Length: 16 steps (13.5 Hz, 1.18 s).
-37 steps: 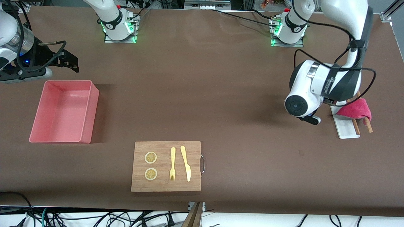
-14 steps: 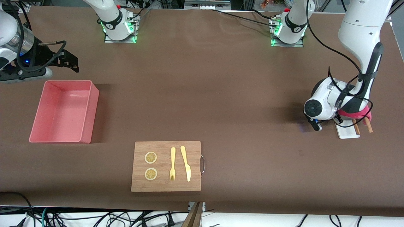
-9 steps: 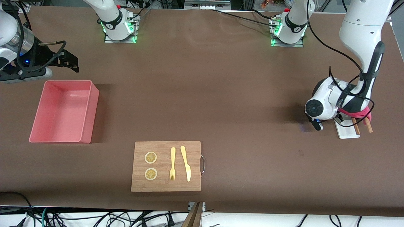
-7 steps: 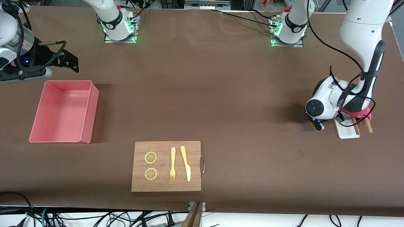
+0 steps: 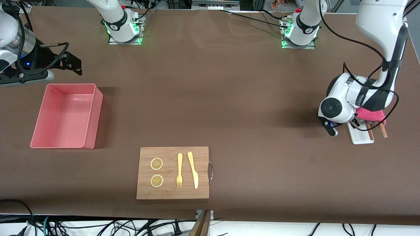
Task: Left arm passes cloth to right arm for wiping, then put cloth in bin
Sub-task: 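Lift the pink cloth and carry it toward the table middle with the left gripper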
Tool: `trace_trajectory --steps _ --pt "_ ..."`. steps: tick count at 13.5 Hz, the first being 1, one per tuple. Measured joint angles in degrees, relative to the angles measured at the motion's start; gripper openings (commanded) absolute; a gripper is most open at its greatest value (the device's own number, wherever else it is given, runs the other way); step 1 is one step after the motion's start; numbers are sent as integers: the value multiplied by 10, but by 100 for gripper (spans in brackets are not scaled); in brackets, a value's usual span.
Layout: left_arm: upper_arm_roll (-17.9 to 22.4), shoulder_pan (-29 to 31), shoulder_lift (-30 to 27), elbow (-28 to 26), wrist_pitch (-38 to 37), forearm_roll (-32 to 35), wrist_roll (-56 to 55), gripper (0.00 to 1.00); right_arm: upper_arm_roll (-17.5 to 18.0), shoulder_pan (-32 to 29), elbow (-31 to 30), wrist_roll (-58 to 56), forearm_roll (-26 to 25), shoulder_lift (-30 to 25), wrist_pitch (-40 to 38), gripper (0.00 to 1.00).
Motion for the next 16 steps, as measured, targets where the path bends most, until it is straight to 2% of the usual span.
trace_trajectory --steps 4,6,9,11,13,16 --pt "-39 -3 -46 93 -170 -195 53 0 0 0 0 0 0 0 0 100" --pt "-49 -2 -50 149 -232 -260 74 0 0 0 0 0 0 0 0 100" --pt "-71 -3 -50 213 -247 -362 74 0 0 0 0 0 0 0 0 100" --pt "-75 -3 -50 251 -248 -463 61 0 0 0 0 0 0 0 0 100" --pt "-75 -3 -49 270 -246 -576 30 0 0 0 0 0 0 0 0 100" --pt "-84 -10 -46 275 -223 -699 -29 0 0 0 0 0 0 0 0 100"
